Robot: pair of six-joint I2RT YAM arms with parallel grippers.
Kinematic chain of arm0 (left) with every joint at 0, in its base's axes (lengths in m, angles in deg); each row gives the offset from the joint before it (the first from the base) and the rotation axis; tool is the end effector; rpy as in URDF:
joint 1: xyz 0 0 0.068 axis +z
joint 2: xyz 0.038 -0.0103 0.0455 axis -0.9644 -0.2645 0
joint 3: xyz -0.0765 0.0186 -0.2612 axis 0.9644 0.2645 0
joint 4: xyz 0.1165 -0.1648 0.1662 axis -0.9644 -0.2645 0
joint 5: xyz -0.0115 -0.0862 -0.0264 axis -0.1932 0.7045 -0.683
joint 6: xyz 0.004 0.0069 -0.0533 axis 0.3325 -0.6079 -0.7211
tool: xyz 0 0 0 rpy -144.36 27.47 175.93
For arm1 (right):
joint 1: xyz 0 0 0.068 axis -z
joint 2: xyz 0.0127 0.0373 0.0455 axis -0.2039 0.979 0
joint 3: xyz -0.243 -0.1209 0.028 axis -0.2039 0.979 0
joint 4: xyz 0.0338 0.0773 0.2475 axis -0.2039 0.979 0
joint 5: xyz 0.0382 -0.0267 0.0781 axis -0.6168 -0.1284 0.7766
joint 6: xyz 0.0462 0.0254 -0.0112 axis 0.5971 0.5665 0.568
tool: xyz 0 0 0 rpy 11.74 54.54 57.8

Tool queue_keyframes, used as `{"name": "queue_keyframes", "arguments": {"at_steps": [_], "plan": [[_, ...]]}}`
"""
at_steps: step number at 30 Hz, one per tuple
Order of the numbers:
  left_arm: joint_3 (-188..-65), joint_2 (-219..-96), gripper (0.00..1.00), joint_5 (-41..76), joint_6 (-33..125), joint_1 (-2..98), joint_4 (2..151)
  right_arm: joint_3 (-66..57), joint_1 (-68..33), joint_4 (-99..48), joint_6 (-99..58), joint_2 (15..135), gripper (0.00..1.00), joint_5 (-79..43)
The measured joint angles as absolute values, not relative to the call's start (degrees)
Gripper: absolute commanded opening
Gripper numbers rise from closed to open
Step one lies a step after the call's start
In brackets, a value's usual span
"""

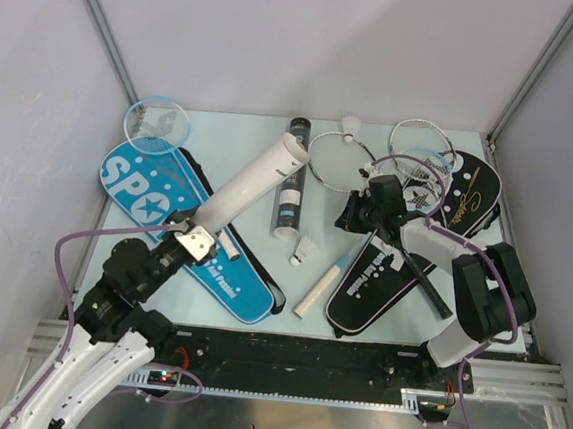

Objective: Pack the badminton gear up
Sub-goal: Place the lid at the center of the board, then pick up the shuttlecock at the center of the board.

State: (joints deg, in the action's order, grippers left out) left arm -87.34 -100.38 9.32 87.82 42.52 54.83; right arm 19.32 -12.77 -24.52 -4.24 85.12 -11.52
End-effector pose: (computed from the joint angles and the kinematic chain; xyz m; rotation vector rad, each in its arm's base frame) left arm 0.0858 -0.0541 0.3074 0.8565 1.4225 -0.0321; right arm 0.3013 0.1471 0.1975 -0.1579 2.3572 0.7046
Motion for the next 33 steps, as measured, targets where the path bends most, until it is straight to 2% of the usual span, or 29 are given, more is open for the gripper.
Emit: {"name": "queue_keyframes", "arguments": {"at_steps": [7,12,18,29,31,33], "plan": [[-87.3,-100.5,0.30,10.2,86.4,42.5,55.1,17.8,-12.8,-22.9,-5.5,86.5,0.44,-10.1],[-87.3,-101.3,0.30,11.4,85.5,42.5,55.4,17.3,-12.8,-21.9,-7.2,84.9,0.51,-3.4],[-87.3,-102.1,0.31,13.3,84.8,42.5,55.9,17.1,-13.8,-21.4,-8.3,84.5,0.55,6.4],[-87.3,-103.7,0.32,18.4,82.5,42.5,56.3,16.9,-15.7,-22.4,-10.2,91.3,0.51,14.0],[-87.3,-103.7,0.32,18.7,82.4,42.5,56.3,16.9,-15.9,-22.5,-10.3,92.8,0.47,14.8],[-87.3,-103.7,0.32,19.0,82.2,42.5,56.3,16.8,-16.2,-22.8,-10.2,93.9,0.33,15.7]]}}
